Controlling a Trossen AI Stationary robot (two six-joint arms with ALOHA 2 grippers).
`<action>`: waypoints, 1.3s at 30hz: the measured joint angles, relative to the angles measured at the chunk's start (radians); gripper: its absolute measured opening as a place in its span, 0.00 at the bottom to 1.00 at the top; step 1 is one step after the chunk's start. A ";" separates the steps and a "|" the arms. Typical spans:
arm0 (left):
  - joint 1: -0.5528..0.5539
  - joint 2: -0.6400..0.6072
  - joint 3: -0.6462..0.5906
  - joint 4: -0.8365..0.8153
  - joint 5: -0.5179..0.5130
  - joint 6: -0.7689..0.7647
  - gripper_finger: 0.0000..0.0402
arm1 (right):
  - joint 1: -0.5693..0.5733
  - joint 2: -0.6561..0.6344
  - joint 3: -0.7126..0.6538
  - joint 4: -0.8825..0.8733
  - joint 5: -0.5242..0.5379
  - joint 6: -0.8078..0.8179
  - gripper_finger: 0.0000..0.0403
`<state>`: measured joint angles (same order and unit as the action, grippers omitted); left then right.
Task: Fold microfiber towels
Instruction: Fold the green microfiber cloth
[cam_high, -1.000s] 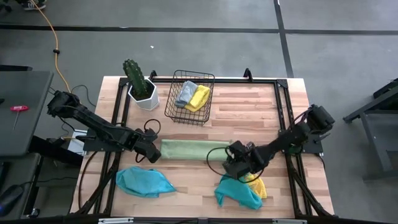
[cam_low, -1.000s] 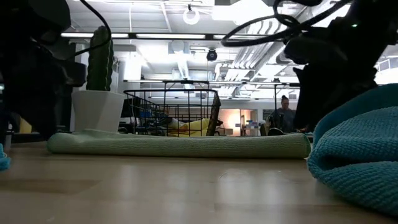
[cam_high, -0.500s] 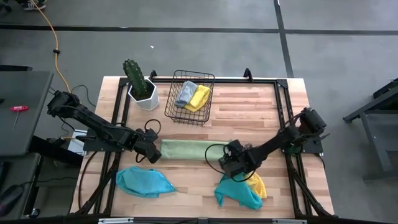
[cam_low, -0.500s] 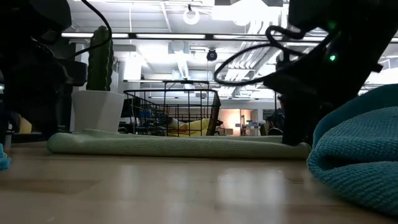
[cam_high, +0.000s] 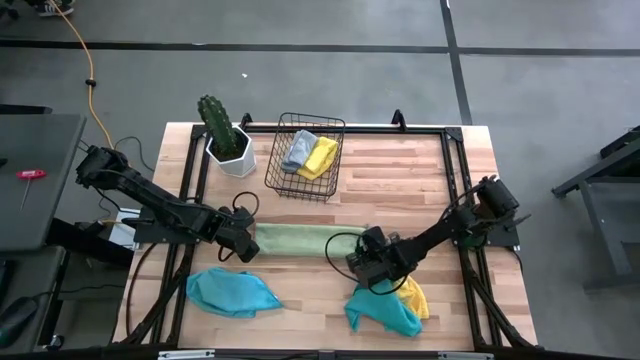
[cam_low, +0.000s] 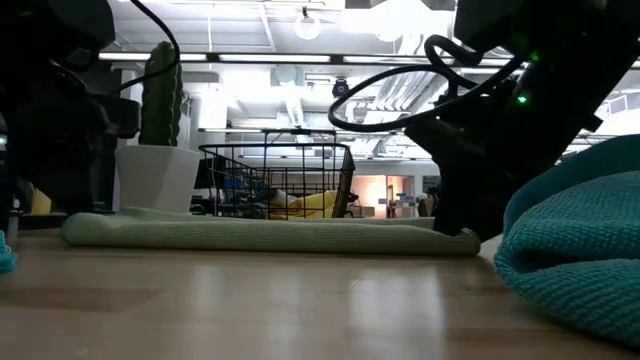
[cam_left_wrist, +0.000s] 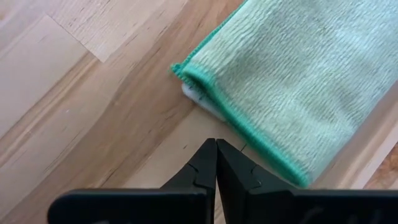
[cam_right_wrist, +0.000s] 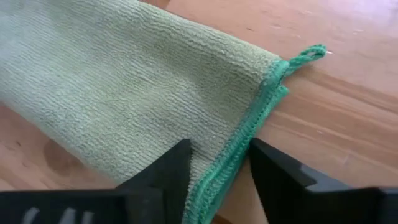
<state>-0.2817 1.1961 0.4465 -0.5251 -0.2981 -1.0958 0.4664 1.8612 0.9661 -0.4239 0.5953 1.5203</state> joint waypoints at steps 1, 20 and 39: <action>0.000 0.000 0.000 0.000 0.000 0.000 0.00 | -0.002 0.001 0.000 0.007 -0.002 -0.002 0.36; 0.000 0.000 0.000 -0.013 0.000 0.008 0.00 | 0.059 -0.030 0.000 -0.410 0.035 0.128 0.01; 0.011 0.000 0.001 0.395 0.038 0.310 0.00 | 0.189 -0.203 0.001 -0.579 0.074 0.299 0.00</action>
<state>-0.2705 1.1957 0.4477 -0.1304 -0.2599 -0.7861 0.6556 1.6582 0.9667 -1.0028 0.6689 1.8194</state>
